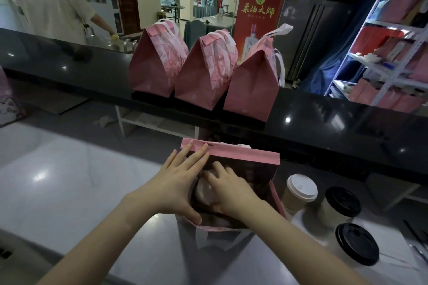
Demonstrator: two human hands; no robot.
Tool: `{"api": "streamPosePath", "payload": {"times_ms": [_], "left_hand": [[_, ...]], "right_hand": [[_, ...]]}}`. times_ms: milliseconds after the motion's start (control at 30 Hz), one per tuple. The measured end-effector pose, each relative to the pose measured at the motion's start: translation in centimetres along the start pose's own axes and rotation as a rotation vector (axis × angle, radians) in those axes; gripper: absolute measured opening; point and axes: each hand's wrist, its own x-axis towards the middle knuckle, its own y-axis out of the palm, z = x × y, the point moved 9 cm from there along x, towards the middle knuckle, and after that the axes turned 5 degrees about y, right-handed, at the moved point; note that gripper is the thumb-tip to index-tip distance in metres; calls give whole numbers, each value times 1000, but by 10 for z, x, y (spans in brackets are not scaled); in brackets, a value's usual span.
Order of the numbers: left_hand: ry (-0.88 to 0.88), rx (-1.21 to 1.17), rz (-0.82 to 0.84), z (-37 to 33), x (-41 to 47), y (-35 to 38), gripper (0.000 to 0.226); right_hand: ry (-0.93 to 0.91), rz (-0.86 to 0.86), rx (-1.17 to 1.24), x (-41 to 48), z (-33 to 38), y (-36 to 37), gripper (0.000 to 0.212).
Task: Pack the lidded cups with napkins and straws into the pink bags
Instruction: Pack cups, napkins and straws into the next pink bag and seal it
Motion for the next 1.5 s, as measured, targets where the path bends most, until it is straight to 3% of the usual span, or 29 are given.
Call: {"api": "streamPosePath", "payload": {"times_ms": [233,567,767,1067,1133,1367,1433,1500], "left_hand": [[-1,-32,-2,4,-1,2,142],[7,-67,7,12,6,-2,129],[29,-65,4,10,4,-1,135],[46,-65,-1,4,6,-2,135],[51,-63,-11,1,8,-3,133],[132,13,-17,-31,33,-3,130],[134,46,-4,-39,42,0,131],[125,65,2,-45,50,4,131]], "right_hand": [[60,110,-29,19,-4,41,76],[-193,33,4,-3,-2,41,54],[-200,53,-28,-1,2,48,42],[-146,140,4,-1,-10,47,70],[-124,98,56,-17,-20,32,75],[-31,-20,28,-83,-61,-23,54],[-1,-75,-24,-103,-78,-31,57],[29,-164,-136,-119,-94,-37,45]]}}
